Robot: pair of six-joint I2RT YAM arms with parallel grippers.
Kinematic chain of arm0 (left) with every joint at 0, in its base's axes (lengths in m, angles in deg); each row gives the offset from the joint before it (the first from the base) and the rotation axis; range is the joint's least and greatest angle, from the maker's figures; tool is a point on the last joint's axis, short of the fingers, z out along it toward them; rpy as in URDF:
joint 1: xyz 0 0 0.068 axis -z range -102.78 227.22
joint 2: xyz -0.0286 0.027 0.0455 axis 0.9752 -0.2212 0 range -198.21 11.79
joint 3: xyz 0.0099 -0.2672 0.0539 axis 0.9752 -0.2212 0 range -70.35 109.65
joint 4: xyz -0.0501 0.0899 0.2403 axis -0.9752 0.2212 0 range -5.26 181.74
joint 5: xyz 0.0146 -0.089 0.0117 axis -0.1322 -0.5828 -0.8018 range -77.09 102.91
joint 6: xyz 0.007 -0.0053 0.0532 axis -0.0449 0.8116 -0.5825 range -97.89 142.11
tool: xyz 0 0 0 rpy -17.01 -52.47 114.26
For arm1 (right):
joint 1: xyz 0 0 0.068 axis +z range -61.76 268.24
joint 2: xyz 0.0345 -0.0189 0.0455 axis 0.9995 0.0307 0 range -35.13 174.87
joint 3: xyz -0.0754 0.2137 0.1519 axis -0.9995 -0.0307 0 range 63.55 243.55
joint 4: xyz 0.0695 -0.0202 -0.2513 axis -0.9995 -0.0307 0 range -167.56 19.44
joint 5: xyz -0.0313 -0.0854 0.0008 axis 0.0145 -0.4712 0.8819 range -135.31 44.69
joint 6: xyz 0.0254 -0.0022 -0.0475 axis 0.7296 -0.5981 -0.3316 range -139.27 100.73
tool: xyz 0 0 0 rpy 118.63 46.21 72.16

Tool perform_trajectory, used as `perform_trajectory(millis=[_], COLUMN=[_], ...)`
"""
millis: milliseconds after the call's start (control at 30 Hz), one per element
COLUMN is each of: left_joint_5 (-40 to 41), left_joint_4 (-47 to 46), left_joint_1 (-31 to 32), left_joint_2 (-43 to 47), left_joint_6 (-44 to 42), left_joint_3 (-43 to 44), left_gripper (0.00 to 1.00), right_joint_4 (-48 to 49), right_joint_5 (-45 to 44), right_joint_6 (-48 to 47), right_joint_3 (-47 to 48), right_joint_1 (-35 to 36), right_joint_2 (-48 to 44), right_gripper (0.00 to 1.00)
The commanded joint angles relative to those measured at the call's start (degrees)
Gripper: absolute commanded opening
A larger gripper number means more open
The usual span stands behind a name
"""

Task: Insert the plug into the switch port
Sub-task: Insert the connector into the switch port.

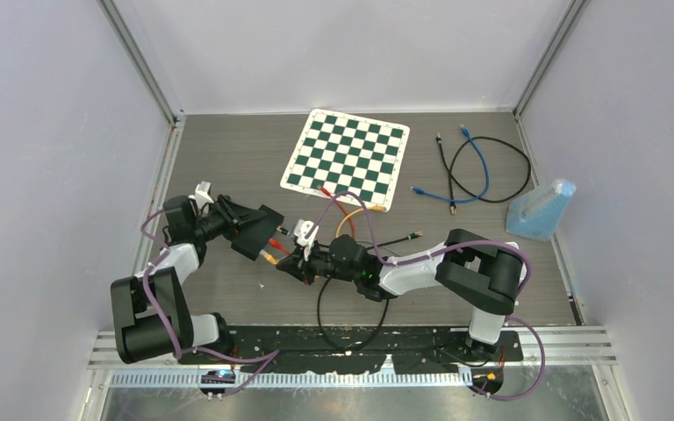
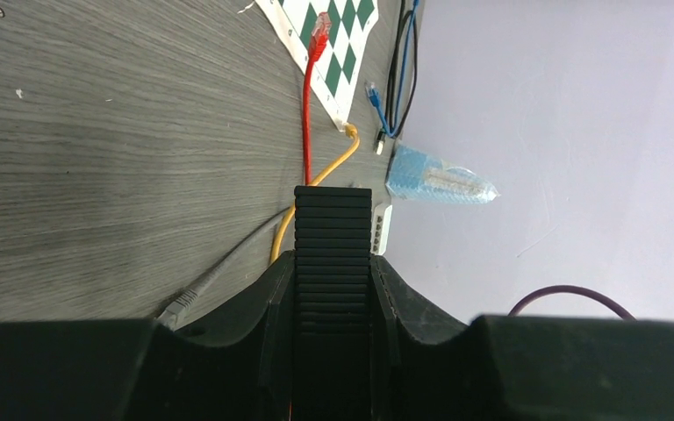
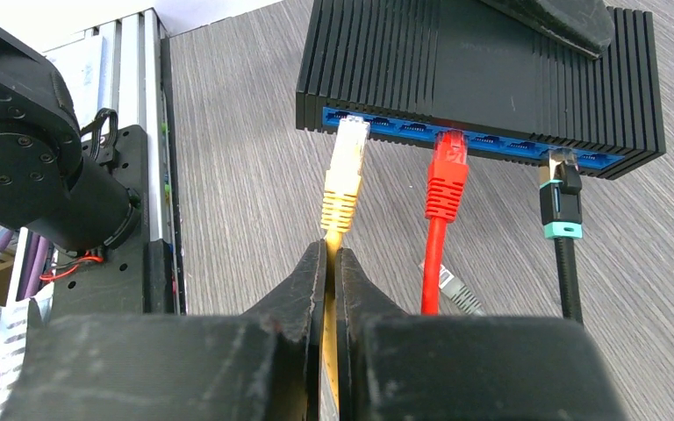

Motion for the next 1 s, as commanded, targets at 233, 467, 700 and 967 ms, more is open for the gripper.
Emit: perform_trajectory(millis=[233,467,700,967], left_joint_5=[1.06,4.84,7.35,8.47], left_joint_4=[7.26,14.85,14.93,13.79], left_joint_1=[0.35,0.64,0.87,0.97], left_joint_2=[3.54,7.15,9.00,9.24], left_joint_6=[-5.74,-11.28,-12.35,-10.87], left_joint_3=[2.66,4.45,4.00,3.10], left_gripper=[0.00,0.00,0.00,0.00], right_joint_4=[0.76,-0.60,0.65,2.84], right_joint_5=[-1.18,-1.18,-0.62,1.22], right_joint_6=[0.33,1.34,3.70,4.08], right_joint_3=[0.99,2.95,3.61,3.33], right_joint_1=[0.56,0.57,0.74,2.23], right_joint_2=[-2.10,-1.93,-1.67,-1.45], right_gripper=[0.05,0.05,0.05,0.05])
